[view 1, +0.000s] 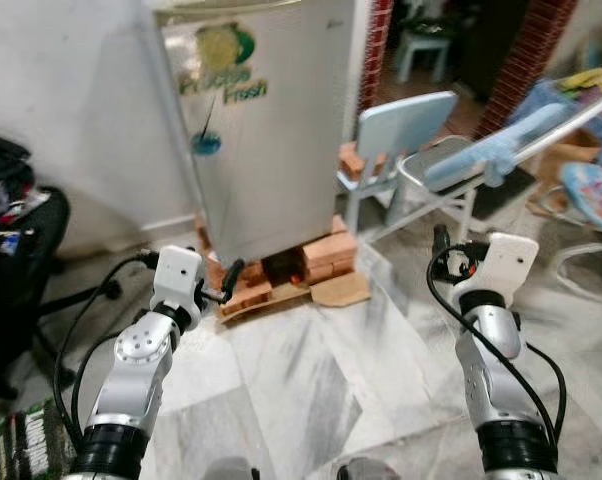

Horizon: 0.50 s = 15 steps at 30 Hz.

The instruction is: Restocking fridge

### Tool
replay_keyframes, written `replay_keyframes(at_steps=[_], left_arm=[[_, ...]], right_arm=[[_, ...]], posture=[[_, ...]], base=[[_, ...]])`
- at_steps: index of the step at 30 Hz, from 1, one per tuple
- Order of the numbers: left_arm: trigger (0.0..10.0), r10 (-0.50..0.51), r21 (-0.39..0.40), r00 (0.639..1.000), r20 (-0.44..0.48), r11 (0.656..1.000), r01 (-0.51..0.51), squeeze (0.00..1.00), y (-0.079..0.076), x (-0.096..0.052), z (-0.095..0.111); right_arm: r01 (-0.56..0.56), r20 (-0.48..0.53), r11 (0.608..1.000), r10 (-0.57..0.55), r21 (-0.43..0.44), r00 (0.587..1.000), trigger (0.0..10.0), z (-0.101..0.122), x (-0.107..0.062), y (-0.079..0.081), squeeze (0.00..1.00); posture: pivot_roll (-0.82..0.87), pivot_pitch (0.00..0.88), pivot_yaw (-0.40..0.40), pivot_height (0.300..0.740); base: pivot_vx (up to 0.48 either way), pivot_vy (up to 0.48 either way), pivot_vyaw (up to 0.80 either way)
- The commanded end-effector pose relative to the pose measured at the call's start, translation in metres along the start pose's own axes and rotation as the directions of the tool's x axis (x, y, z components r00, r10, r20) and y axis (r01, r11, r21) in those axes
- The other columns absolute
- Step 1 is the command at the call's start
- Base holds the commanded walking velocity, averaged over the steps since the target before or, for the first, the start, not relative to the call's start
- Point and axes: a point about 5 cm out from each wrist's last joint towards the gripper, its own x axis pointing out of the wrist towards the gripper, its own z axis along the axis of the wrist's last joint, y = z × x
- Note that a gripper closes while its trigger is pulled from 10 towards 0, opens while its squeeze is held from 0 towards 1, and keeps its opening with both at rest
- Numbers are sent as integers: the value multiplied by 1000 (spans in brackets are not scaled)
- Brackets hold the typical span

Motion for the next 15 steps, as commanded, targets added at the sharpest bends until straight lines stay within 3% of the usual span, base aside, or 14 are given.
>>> replay_keyframes(at_steps=[1, 6, 8, 15], left_arm=[[10000, 44, -5, 999, -12, 999, -44, 0, 12, -8, -6], [10000, 77, -36, 997, 2, 996, -77, 0, 19, -16, -7], [10000, 58, -28, 998, -1, 998, -58, 0, 16, -20, -10], [10000, 41, -14, 999, 13, 999, -41, 0, 10, -23, -11]], right_arm=[[-24, 1, 1000, 24, 2, 1000, 10000, 3, 1, 6, 0], [-42, -10, 999, 42, 1, 999, 10000, 5, 0, 8, 0], [-49, -15, 999, 50, 5, 999, 10000, 5, 0, 8, 0], [-69, -10, 998, 69, -1, 998, 10000, 6, 5, 15, 0]], posture=[[-17, 4, -36, 740], [-13, 20, -66, 740], [-9, 20, -68, 740], [7, 0, -81, 740]], base=[[0, 480, 0], [56, 457, 0], [313, 362, -800], [448, 0, -800]])
